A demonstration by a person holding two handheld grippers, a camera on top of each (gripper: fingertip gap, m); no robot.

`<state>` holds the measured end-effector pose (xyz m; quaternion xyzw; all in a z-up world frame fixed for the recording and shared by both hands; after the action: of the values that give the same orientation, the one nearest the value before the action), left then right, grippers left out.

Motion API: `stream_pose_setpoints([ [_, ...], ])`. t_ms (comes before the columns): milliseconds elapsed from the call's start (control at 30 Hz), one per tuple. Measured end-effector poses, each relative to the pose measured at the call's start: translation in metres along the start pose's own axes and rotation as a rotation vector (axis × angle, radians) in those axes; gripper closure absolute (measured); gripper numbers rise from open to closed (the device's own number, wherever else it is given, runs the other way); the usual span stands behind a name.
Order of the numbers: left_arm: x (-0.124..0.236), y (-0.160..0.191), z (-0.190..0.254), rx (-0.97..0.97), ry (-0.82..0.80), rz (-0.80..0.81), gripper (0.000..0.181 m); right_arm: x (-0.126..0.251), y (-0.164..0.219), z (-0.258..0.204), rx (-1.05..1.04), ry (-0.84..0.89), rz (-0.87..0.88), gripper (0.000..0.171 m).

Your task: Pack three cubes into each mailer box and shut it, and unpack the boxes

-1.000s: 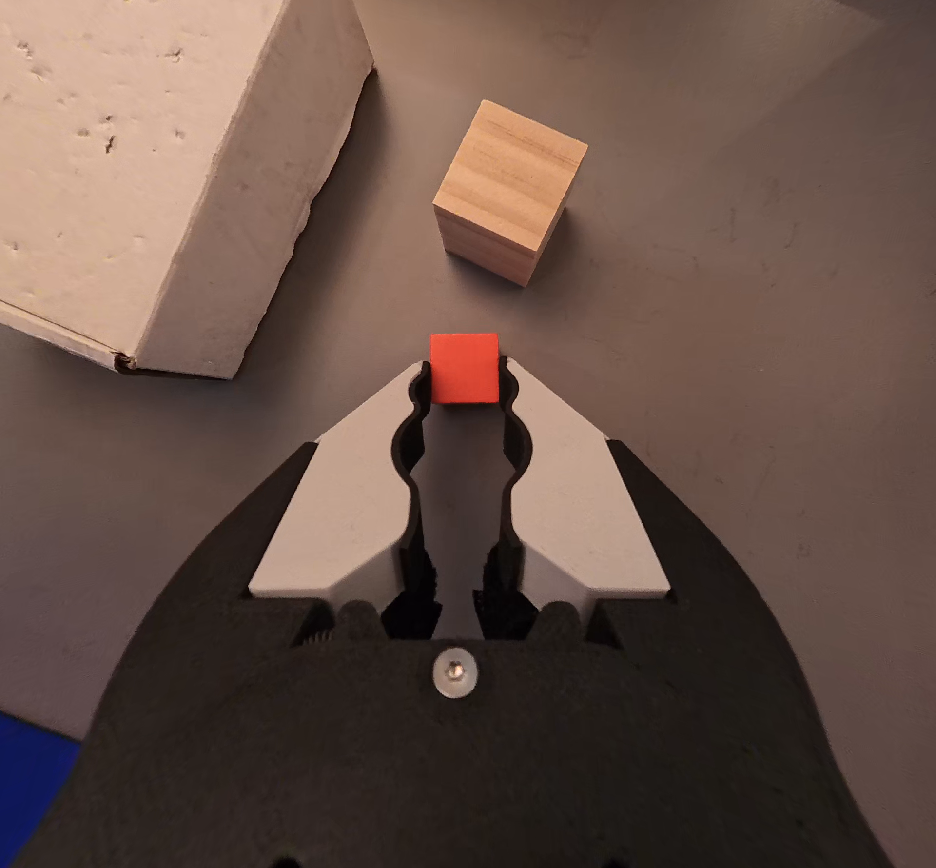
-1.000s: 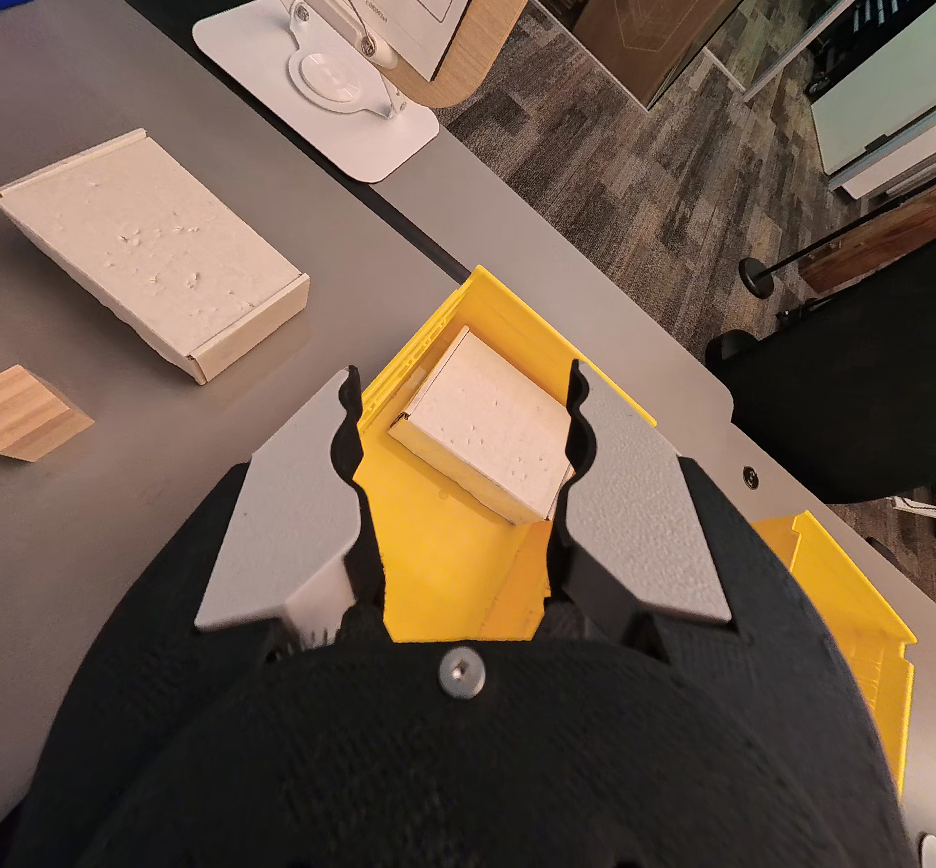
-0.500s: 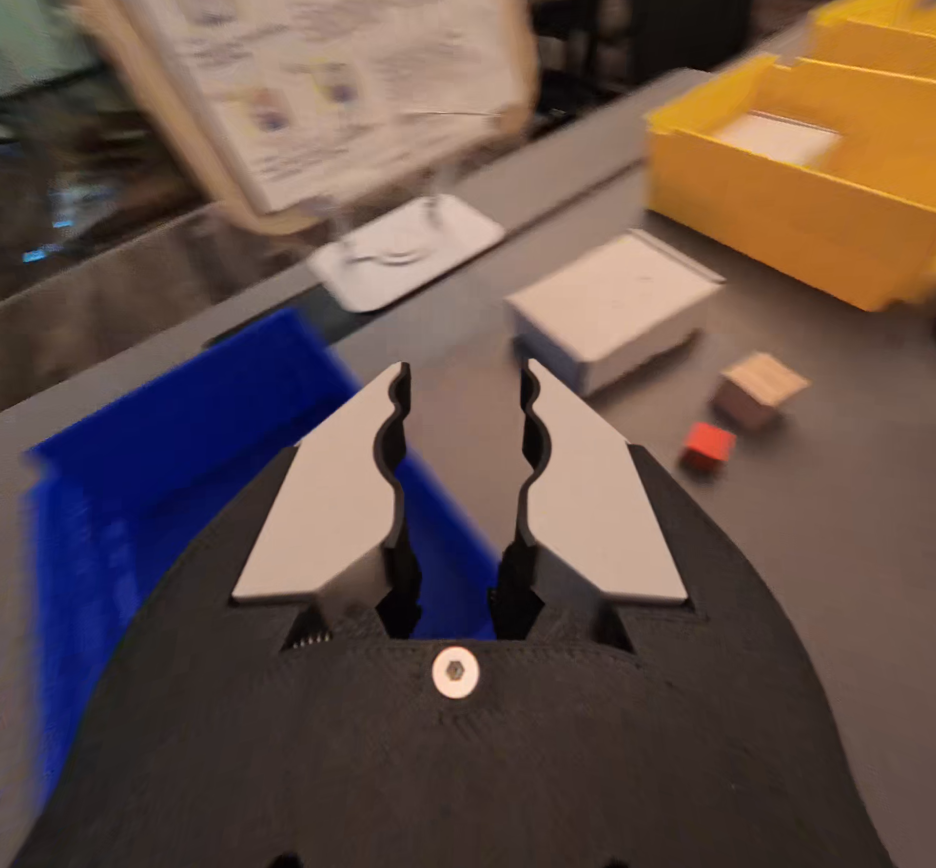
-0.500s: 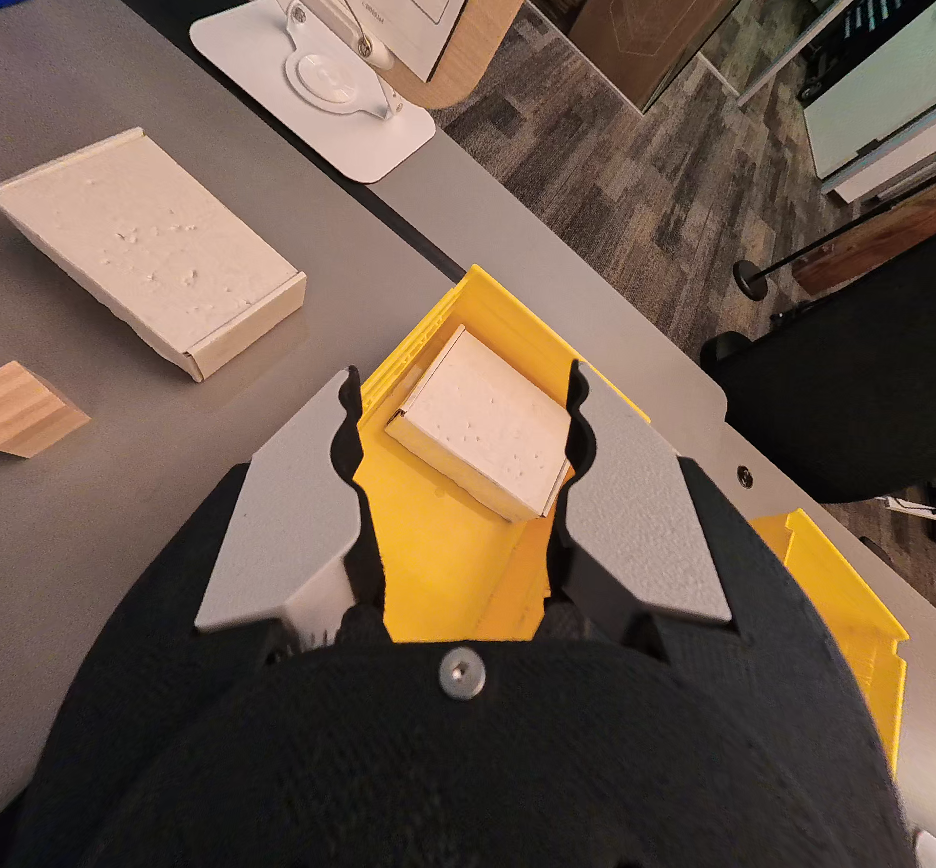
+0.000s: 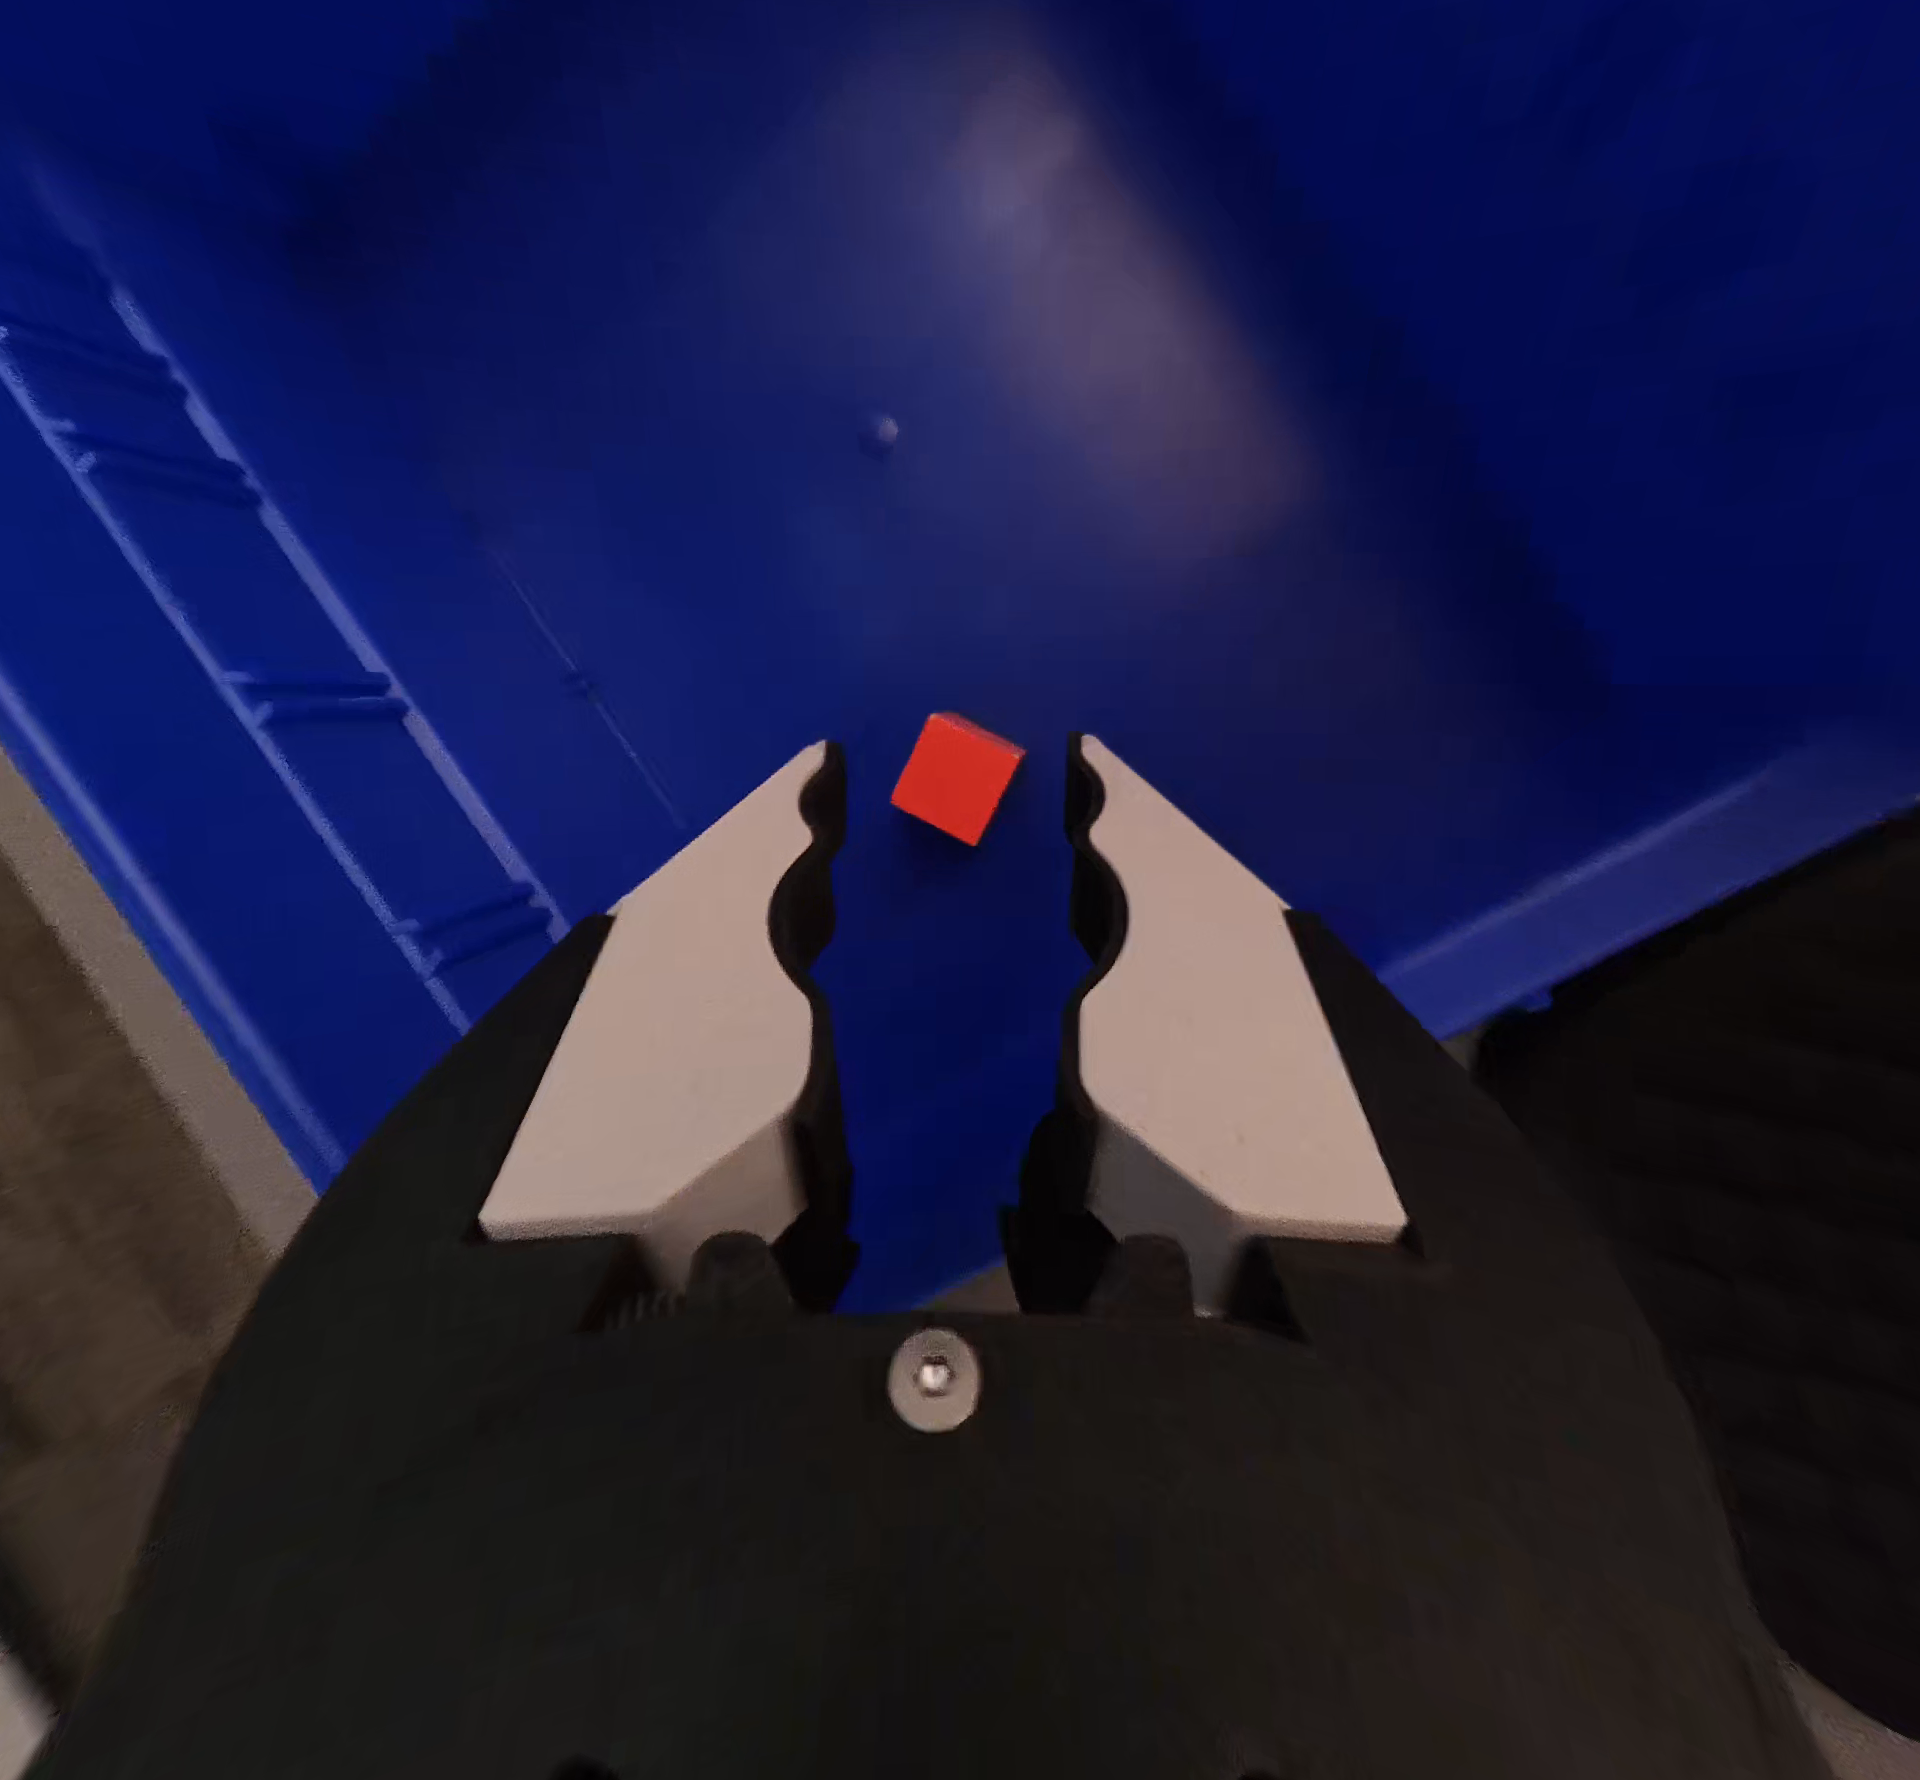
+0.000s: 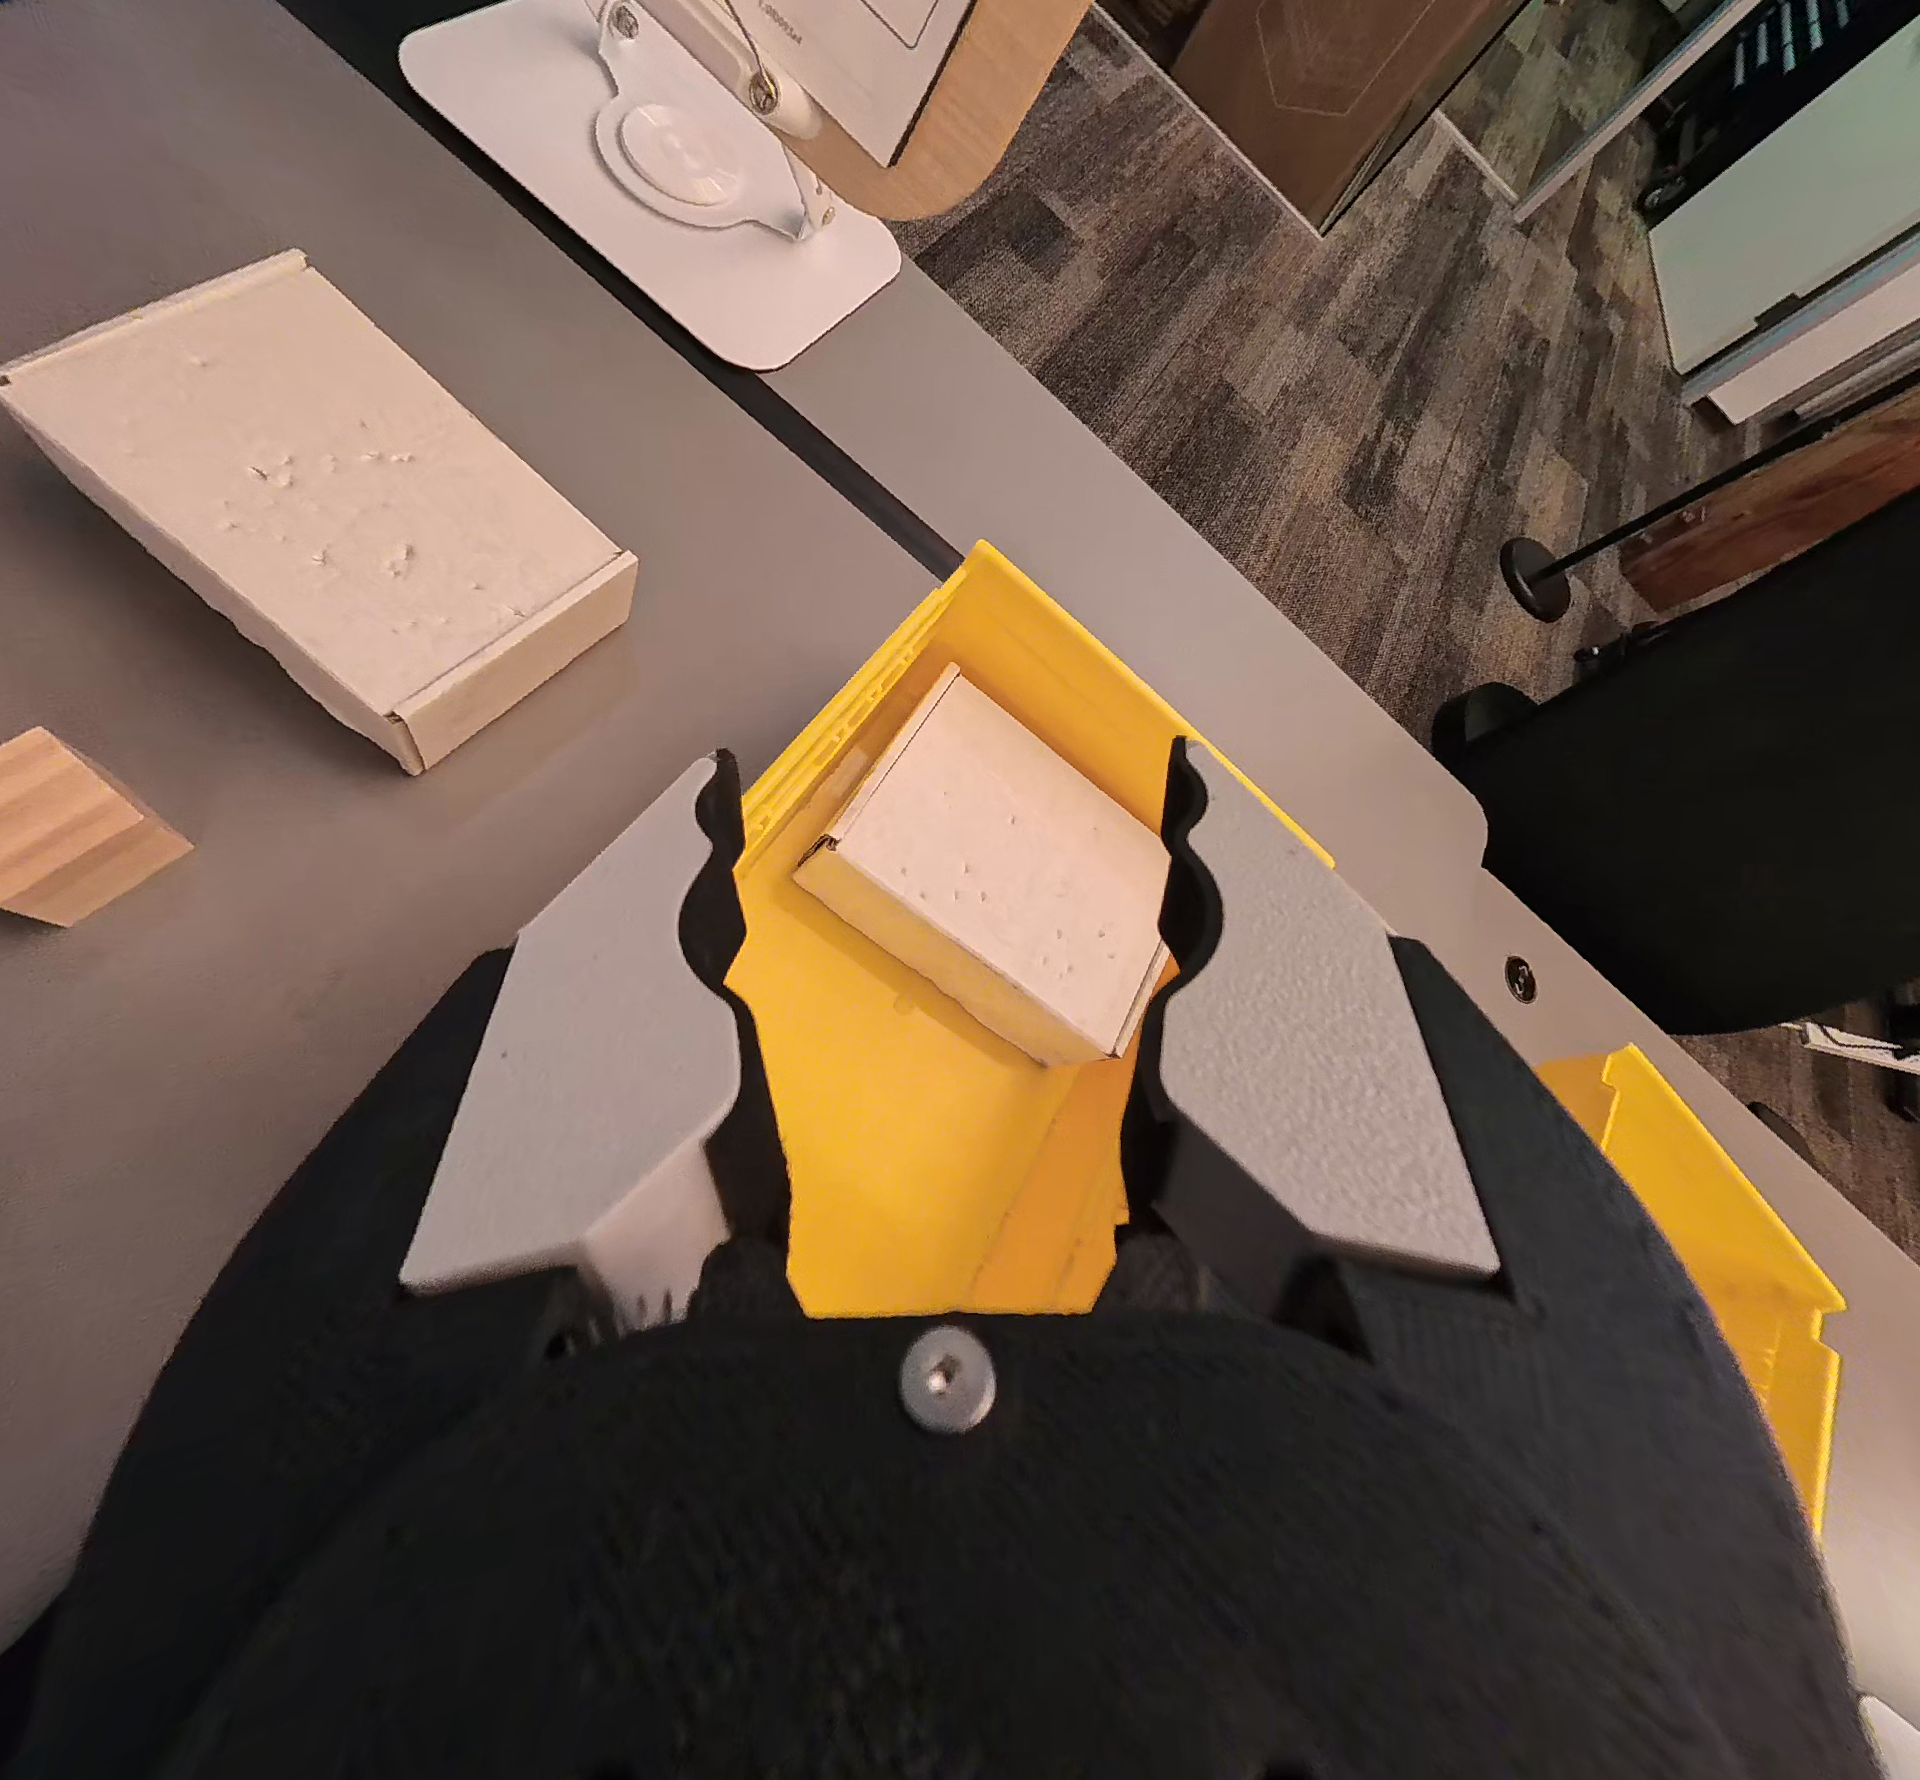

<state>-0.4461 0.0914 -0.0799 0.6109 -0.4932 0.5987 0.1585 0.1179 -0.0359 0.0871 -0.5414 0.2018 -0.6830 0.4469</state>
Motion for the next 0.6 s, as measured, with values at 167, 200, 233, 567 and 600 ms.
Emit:
stream_pose_setpoints([
  [167, -0.011, 0.005, -0.004, -0.05, -0.05, -0.111, 0.14, -0.002, 0.0, -0.002, 0.009, 0.001, -0.009, 0.09],
  [200, -0.012, 0.006, -0.005, -0.044, -0.042, -0.118, 0.14, -0.002, -0.001, -0.002, 0.009, 0.002, -0.009, 0.09],
  [233, -0.013, 0.006, -0.005, -0.039, -0.03, -0.116, 0.141, -0.002, -0.001, -0.003, 0.009, 0.002, -0.008, 0.09],
  [567, 0.015, -0.012, -0.007, -0.017, -0.048, -0.009, 0.161, -0.01, -0.002, -0.004, 0.013, -0.008, -0.025, 0.09],
  [600, 0.031, -0.025, 0.0, -0.013, -0.042, 0.05, 0.162, -0.011, -0.002, -0.005, 0.015, -0.009, -0.03, 0.09],
])
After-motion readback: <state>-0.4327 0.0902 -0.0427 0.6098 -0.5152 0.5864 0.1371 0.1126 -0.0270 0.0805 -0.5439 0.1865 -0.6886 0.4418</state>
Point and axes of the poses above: each gripper's, where its closed fingertips meet, x back along the fingers, y out of its underside, z = x × y across the jaws, the point moved 5 cm from there along x, back along the fingers, and after that the axes turned 6 degrees about -x, right-handed, at the moved point
